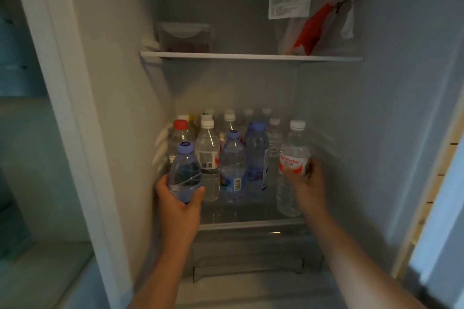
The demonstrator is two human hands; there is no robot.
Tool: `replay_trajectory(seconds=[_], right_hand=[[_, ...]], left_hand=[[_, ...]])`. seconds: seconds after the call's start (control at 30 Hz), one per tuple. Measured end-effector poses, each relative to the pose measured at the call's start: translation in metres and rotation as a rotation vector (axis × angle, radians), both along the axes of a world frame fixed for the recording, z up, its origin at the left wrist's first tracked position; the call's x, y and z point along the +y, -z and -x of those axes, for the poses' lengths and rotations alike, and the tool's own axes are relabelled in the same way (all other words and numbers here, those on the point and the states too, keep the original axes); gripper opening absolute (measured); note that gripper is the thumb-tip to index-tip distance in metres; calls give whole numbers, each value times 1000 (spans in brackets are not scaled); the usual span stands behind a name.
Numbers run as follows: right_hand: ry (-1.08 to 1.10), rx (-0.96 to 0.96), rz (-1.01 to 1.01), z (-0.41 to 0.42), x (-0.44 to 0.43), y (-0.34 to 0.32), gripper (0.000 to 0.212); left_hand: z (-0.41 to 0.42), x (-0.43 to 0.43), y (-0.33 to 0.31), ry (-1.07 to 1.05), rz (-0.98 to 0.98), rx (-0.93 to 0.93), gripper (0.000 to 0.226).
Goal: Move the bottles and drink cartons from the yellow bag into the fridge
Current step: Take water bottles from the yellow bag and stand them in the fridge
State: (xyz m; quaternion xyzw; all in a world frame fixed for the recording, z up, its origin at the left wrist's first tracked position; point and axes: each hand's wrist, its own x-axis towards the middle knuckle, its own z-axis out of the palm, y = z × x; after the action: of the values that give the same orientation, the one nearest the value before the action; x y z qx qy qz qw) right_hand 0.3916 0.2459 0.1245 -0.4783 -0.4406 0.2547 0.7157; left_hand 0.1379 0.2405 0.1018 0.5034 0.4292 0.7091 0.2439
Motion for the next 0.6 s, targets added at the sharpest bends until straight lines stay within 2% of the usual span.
replay_trajectory(seconds=[0.17, 0.3, 0.47, 0.6], right_hand=[[-14, -53, 60, -4, 28, 4, 43], [-21, -69, 89, -4, 48, 11, 55], [-45, -99, 74, -5, 51, 16, 60], [-70, -287, 105, -13, 41, 31, 60]], left_hand=[[3, 9, 7, -66, 2, 70, 73], [2, 13, 15, -171, -15, 167, 81], [-3, 7, 29, -286, -39, 319, 89], [-8, -4, 44, -395, -72, 419, 91]])
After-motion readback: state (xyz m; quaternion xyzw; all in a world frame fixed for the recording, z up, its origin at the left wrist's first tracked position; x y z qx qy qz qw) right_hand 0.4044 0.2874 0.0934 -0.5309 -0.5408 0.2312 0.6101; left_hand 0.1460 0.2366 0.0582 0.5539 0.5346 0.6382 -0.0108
